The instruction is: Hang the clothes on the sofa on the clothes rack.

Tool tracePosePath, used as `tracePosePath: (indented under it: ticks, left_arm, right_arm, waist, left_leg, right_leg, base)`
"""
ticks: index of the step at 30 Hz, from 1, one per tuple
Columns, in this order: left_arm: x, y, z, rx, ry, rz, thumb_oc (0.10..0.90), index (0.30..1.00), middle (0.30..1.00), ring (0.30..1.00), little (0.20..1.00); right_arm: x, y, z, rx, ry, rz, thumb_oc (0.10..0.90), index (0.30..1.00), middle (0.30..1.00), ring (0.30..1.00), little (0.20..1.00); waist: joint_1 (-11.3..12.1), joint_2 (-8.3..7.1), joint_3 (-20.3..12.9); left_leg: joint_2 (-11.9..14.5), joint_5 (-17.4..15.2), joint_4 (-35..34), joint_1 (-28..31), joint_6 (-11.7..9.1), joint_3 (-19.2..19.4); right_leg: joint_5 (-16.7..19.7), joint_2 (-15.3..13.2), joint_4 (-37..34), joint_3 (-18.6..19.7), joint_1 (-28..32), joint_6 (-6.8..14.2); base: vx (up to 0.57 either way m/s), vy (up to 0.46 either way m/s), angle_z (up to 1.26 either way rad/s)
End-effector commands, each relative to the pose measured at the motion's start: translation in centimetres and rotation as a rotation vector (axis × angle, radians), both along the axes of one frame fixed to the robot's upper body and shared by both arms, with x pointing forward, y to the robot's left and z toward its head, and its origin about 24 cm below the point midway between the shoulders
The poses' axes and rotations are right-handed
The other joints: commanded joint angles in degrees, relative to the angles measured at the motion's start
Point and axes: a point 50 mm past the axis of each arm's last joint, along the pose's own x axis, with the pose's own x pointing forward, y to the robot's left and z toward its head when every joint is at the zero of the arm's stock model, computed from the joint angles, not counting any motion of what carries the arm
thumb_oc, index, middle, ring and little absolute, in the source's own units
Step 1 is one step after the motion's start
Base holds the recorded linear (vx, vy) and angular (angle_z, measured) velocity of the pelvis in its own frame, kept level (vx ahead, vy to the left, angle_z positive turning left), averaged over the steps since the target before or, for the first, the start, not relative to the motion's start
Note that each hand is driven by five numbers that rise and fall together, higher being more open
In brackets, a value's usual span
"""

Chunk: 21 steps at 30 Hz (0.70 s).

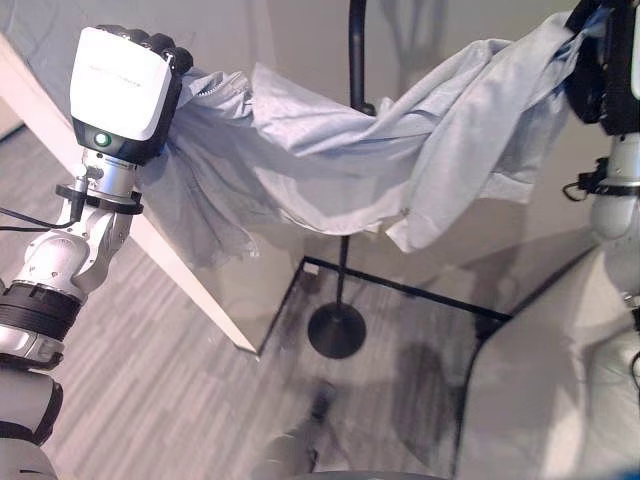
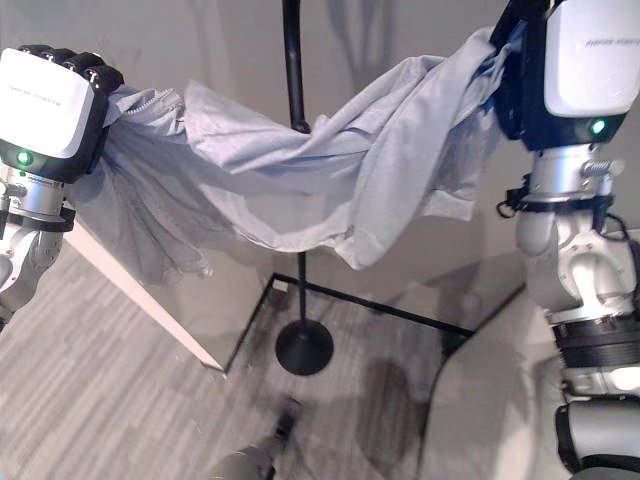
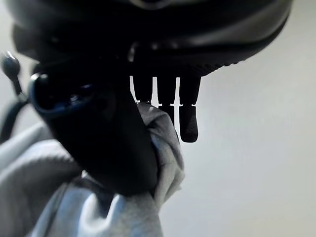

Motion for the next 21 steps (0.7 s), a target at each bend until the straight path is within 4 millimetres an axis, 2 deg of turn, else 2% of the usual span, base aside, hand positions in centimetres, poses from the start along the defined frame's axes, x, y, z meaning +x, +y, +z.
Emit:
tracePosePath:
  ticks: [1, 3, 4, 8, 10, 11, 13, 14, 16, 21]
  left_arm:
    - [-3.2, 3.3, 7.1, -0.095, -0.405, 0.117, 0.4, 0.3, 0.3, 0.3, 0.3]
    - [-3.3, 3.5, 7.6, -0.089, -0.431, 0.127, 0.4, 0.3, 0.3, 0.3, 0.3]
    - [-2.8, 3.9, 7.3, -0.094, -0.403, 0.155, 0.4, 0.3, 0.3, 0.3, 0.3]
    - [-0.6, 4.6, 7.1, -0.08, -0.299, 0.22, 0.4, 0.3, 0.3, 0.3, 0.3]
    - [-0.1, 5.4, 7.0, -0.062, -0.255, 0.27, 0.4, 0.3, 0.3, 0.3, 0.3]
    - [-0.6, 5.6, 7.4, -0.058, -0.275, 0.287, 0.4, 0.3, 0.3, 0.3, 0.3]
    - [-0.8, 5.1, 7.3, -0.033, -0.273, 0.268, 0.4, 0.3, 0.3, 0.3, 0.3]
    - [-1.2, 4.8, 6.4, 0.008, -0.249, 0.253, 0.4, 0.3, 0.3, 0.3, 0.3]
    - [-1.5, 4.5, 5.4, 0.015, -0.238, 0.234, 0.4, 0.3, 0.3, 0.3, 0.3]
    - [-2.8, 5.2, 3.7, 0.001, -0.232, 0.241, 0.4, 0.3, 0.3, 0.3, 0.3]
  right_arm:
    - [-2.6, -2.1, 3.9, -0.029, -0.223, -0.113, 0.4, 0.3, 0.3, 0.3, 0.3]
    - [-2.7, -2.5, 4.0, -0.05, -0.214, -0.136, 0.4, 0.3, 0.3, 0.3, 0.3]
    - [-2.3, -3.1, 3.7, -0.052, -0.172, -0.157, 0.4, 0.3, 0.3, 0.3, 0.3]
    - [-0.5, -3.7, 3.2, -0.044, -0.08, -0.164, 0.4, 0.3, 0.3, 0.3, 0.3]
    - [0.4, -4.0, 2.8, -0.025, -0.044, -0.174, 0.4, 0.3, 0.3, 0.3, 0.3]
    - [0.7, -5.2, 2.3, -0.004, -0.009, -0.225, 0.4, 0.3, 0.3, 0.3, 0.3]
    - [0.7, -5.4, 2.1, -0.003, 0.002, -0.244, 0.4, 0.3, 0.3, 0.3, 0.3]
    - [-0.1, -6.5, 1.7, 0.003, 0.016, -0.284, 0.4, 0.3, 0.3, 0.3, 0.3]
    - [-0.8, -7.4, 1.0, 0.021, 0.014, -0.312, 0.4, 0.3, 0.3, 0.3, 0.3]
    - [-2.2, -8.0, 0.0, 0.018, 0.004, -0.333, 0.4, 0.3, 0.3, 0.3, 0.3]
  waist:
    - [0.0, -2.21, -9.8]
    - [-0.1, -2.48, -11.4]
    - [-0.2, -2.69, -12.4]
    - [0.0, -2.91, -13.0]
    - [0.4, -3.1, -13.0]
    - [1.1, -3.55, -13.0]
    - [1.5, -3.68, -13.3]
    - [1.8, -4.0, -13.4]
    - [2.3, -4.31, -13.6]
    - [2.8, -4.74, -14.0]
  left_leg:
    - [-0.8, -8.6, 0.9, 5.0, 2.2, 1.4]
    - [-0.1, -8.0, -1.4, 7.2, 2.3, 1.3]
    - [0.4, -7.5, -3.4, 8.5, 2.5, 1.8]
    - [0.5, -8.1, -3.8, 9.6, 3.1, 3.0]
    - [0.6, -8.3, -3.8, 10.1, 3.4, 3.4]
    - [0.7, -8.2, -3.8, 10.0, 3.7, 3.8]
    - [0.5, -8.4, -3.8, 9.9, 3.9, 3.8]
    - [0.5, -8.8, -3.8, 10.0, 4.3, 3.5]
    - [0.3, -9.1, -3.8, 10.2, 4.6, 3.1]
    - [0.0, -9.5, -3.8, 10.5, 4.9, 2.5]
  right_leg:
    - [12.3, 3.3, -8.1, -2.1, -5.5, -2.4]
    - [12.1, 2.6, -10.0, -2.3, -4.4, -2.2]
    - [12.2, 2.2, -11.0, -2.2, -4.0, -1.9]
    - [11.8, 1.8, -10.8, -1.0, -3.5, -1.4]
    - [11.8, 1.6, -10.6, -0.6, -3.3, -1.0]
    - [12.3, 1.3, -10.9, -0.6, -3.6, -0.6]
    - [12.4, 1.2, -11.1, -0.6, -3.7, -0.5]
    - [12.2, 1.0, -11.6, -0.9, -3.6, -0.5]
    - [12.1, 0.8, -11.9, -1.2, -3.4, -0.5]
    - [11.8, 0.6, -12.6, -1.7, -2.8, -0.6]
  base:
    - [0.14, 0.066, -0.26]
    - [0.22, 0.107, 0.0]
    - [0.17, 0.084, 0.1]
    - [0.13, 0.071, -0.09]
    - [0.1, 0.095, -0.01]
    - [0.1, 0.109, -0.05]
    - [0.07, 0.065, -0.06]
    - [0.08, 0.04, -0.07]
    - [0.07, 0.035, -0.06]
    - [0.03, 0.002, 0.02]
